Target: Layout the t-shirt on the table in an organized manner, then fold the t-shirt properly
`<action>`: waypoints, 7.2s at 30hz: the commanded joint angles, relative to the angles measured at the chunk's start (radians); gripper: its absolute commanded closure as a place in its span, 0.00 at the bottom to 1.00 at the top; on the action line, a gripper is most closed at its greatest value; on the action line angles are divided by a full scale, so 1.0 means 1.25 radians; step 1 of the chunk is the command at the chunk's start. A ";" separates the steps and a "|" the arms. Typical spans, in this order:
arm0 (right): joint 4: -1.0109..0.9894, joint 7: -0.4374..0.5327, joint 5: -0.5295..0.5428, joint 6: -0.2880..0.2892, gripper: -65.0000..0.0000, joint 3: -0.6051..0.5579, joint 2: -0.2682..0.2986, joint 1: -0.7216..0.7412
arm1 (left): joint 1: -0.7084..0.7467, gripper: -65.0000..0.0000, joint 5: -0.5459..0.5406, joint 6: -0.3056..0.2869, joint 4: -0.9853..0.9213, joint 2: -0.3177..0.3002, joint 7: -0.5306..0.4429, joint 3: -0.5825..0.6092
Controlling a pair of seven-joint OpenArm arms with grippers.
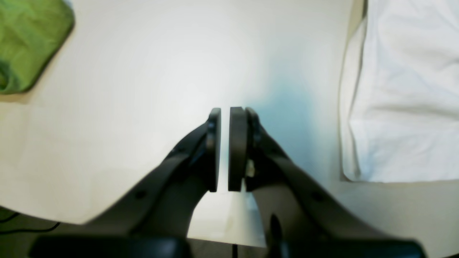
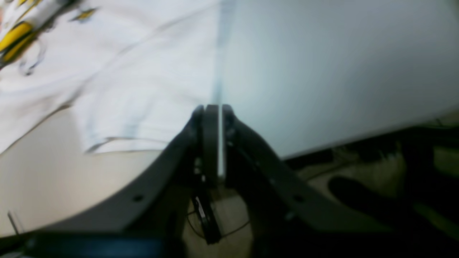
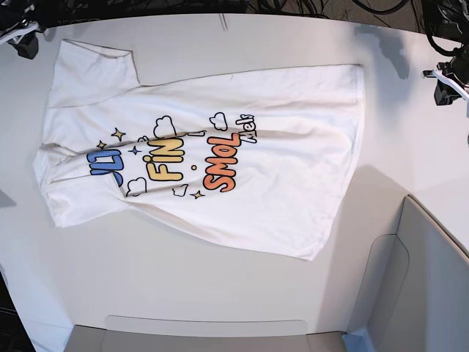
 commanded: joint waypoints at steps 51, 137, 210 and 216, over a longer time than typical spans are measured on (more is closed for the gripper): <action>-0.341 -0.015 -0.014 0.004 1.00 -0.243 0.062 0.120 | 0.062 0.85 0.063 -0.001 0.009 -0.012 0.043 -0.011; -0.339 -0.015 -0.020 0.004 1.00 -0.243 0.088 0.131 | 0.009 0.75 -0.396 -0.001 -0.276 0.028 0.084 0.211; -0.209 -0.052 0.024 0.004 1.00 -0.234 0.130 0.051 | 0.014 1.00 -0.249 -0.001 -0.262 0.016 0.084 0.251; -0.128 -0.052 0.049 0.004 1.00 -0.234 0.130 -0.005 | 0.062 1.00 -0.249 -0.001 -0.124 0.019 0.084 0.169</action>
